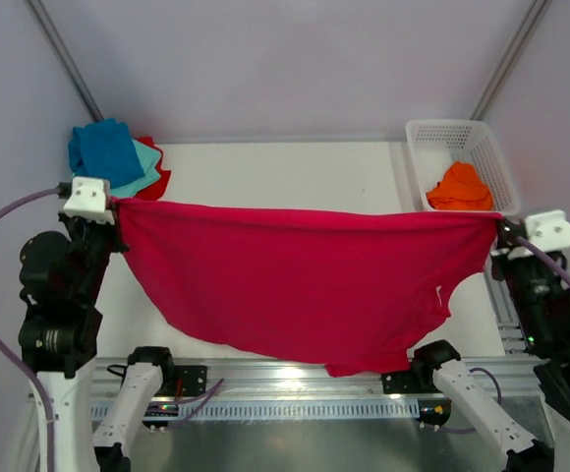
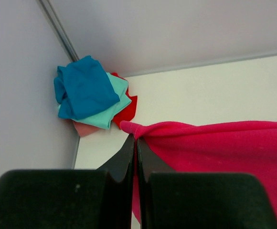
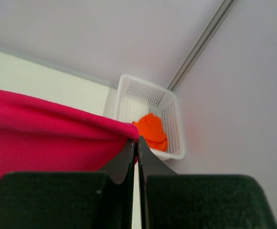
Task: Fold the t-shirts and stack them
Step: Fold the tshirt
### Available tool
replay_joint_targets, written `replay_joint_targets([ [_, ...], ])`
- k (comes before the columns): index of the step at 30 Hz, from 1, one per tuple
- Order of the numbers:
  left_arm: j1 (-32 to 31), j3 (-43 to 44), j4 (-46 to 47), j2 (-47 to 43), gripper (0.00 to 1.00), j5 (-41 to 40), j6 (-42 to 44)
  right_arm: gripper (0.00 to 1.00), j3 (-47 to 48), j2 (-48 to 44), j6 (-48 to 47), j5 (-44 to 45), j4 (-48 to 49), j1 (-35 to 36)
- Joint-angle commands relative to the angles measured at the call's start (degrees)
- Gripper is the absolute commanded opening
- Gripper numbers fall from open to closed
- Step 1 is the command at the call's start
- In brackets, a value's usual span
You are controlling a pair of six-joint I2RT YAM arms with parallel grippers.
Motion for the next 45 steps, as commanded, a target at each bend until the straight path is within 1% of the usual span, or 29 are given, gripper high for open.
replay_joint_targets([
  [1, 0.8, -2.2, 7.7, 5.8, 0.0, -0.2, -0.5, 0.03, -8.3, 3.4, -1.3, 7.8, 5.3, 1.4],
  [5, 0.8, -2.3, 10.5, 10.9, 0.0, 0.9, 0.4, 0.03, -13.2, 6.4, -1.1, 5.5, 8.4, 1.6],
  [7, 0.8, -2.5, 12.0, 13.4, 0.0, 3.8, 1.1, 0.03, -15.5, 8.8, -1.3, 5.1, 9.3, 1.6],
  [13, 0.8, -3.2, 14.1, 19.2, 0.0, 6.7, 1.4, 0.03, -19.5, 14.5, -2.8, 5.0, 14.0, 1.6],
  [16, 0.8, -5.2, 17.5, 21.6, 0.0, 9.0, 2.5, 0.03, -20.7, 19.5, -3.7, 4.8, 17.4, 1.4],
  [19, 0.8, -6.5, 19.3, 24.3, 0.0, 9.1, 2.0, 0.03, -21.6, 22.7, -4.0, 4.1, 20.5, 0.7],
  [23, 0.8, -7.8, 22.3, 28.2, 0.0, 9.5, 1.1, 0.03, -22.6, 29.3, -4.0, 3.0, 25.0, -0.3],
  [26, 0.8, -9.3, 26.4, 30.9, 0.0, 9.2, 0.6, 0.03, -23.1, 32.8, -4.0, 2.3, 29.2, -1.6],
  [29, 0.8, -10.6, 30.8, 34.4, 0.0, 7.6, 0.8, 0.03, -22.6, 38.6, -4.5, 1.8, 33.6, -3.4],
  [31, 0.8, -11.2, 34.5, 38.1, 0.0, 6.4, 1.7, 0.03, -20.9, 44.1, -4.7, 2.0, 37.1, -4.3],
  [33, 0.7, -11.1, 36.7, 41.5, 0.0, 5.6, 2.3, 0.03, -17.2, 48.5, -4.2, 2.1, 38.0, -6.0],
  [34, 0.7, -10.7, 38.2, 45.1, 0.0, 4.2, 2.7, 0.03, -15.7, 52.9, -3.8, 2.0, 38.2, -6.4],
  [36, 0.7, -9.3, 39.7, 48.7, 0.0, 2.9, 3.1, 0.03, -11.8, 57.1, -2.6, 1.5, 38.6, -7.5],
  [37, 0.7, -8.1, 42.1, 52.2, 0.0, 2.2, 3.0, 0.03, -10.8, 60.6, -2.6, 1.6, 39.9, -7.8],
  [38, 0.7, -7.4, 43.0, 53.9, 0.0, 1.7, 2.9, 0.03, -9.9, 62.2, -2.8, 1.9, 40.5, -7.8],
  [40, 0.7, -4.0, 43.9, 57.6, 0.0, 1.7, 2.9, 0.03, -6.5, 67.1, -2.8, 2.6, 41.6, -8.1],
  [41, 0.7, -2.6, 44.6, 61.1, 0.0, -0.2, 2.5, 0.03, -5.2, 68.8, -2.6, 2.6, 41.7, -8.2],
  [43, 0.7, 1.9, 44.7, 64.7, 0.0, -0.4, 1.8, 0.03, -1.4, 71.9, -2.1, 2.9, 42.0, -8.5],
  [45, 0.7, 4.8, 44.9, 70.1, 0.0, -0.5, 1.4, 0.03, 1.9, 76.3, -1.9, 3.5, 42.6, -8.6],
])
